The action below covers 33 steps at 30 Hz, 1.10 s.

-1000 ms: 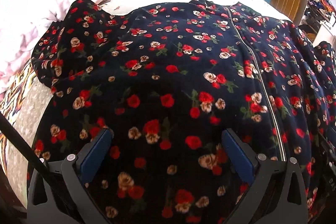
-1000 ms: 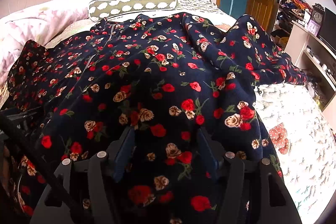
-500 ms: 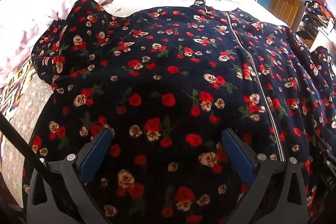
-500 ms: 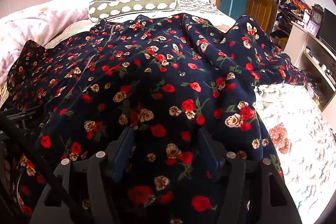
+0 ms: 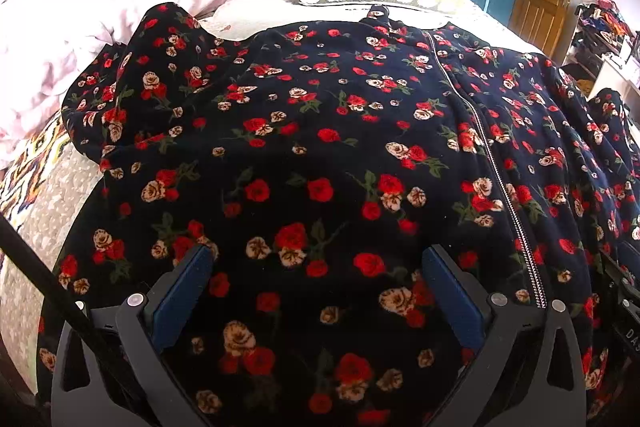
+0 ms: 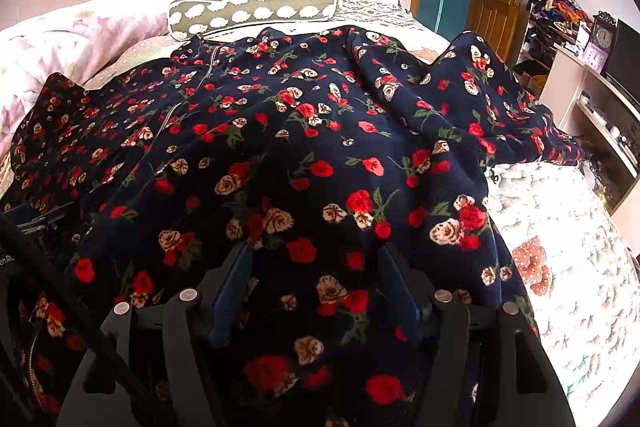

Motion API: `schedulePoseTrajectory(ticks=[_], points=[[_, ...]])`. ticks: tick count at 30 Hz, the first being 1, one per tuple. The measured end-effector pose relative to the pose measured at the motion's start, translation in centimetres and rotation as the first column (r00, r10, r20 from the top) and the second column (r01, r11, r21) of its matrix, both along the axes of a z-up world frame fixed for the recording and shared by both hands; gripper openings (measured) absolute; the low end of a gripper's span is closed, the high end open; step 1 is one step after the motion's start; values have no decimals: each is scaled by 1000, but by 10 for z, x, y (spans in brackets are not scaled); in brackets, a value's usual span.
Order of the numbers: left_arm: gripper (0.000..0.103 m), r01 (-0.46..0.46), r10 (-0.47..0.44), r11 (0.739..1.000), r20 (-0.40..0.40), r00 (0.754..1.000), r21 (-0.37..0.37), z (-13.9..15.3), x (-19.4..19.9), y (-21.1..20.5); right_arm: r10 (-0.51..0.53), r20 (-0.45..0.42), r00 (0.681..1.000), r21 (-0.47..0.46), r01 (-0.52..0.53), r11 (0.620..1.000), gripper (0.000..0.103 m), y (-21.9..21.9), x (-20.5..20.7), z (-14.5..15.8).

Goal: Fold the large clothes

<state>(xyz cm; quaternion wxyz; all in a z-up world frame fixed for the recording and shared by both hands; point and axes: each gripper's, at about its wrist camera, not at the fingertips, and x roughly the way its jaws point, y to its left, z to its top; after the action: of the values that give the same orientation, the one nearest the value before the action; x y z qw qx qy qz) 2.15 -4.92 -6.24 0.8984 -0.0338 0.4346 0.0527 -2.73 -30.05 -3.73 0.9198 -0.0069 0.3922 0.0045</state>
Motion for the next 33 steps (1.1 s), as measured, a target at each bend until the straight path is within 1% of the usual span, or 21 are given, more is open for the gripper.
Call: schedulePoseTrajectory(ticks=[11,33], points=[[103,0,0,1000,1,1000,9,0,-1,-2,-4,0,1000,-10,4,1000,71,2,1,-1],[103,-1,1,1000,0,1000,5,-1,0,-5,-3,1,1000,-11,3,1000,72,2,1,-1]])
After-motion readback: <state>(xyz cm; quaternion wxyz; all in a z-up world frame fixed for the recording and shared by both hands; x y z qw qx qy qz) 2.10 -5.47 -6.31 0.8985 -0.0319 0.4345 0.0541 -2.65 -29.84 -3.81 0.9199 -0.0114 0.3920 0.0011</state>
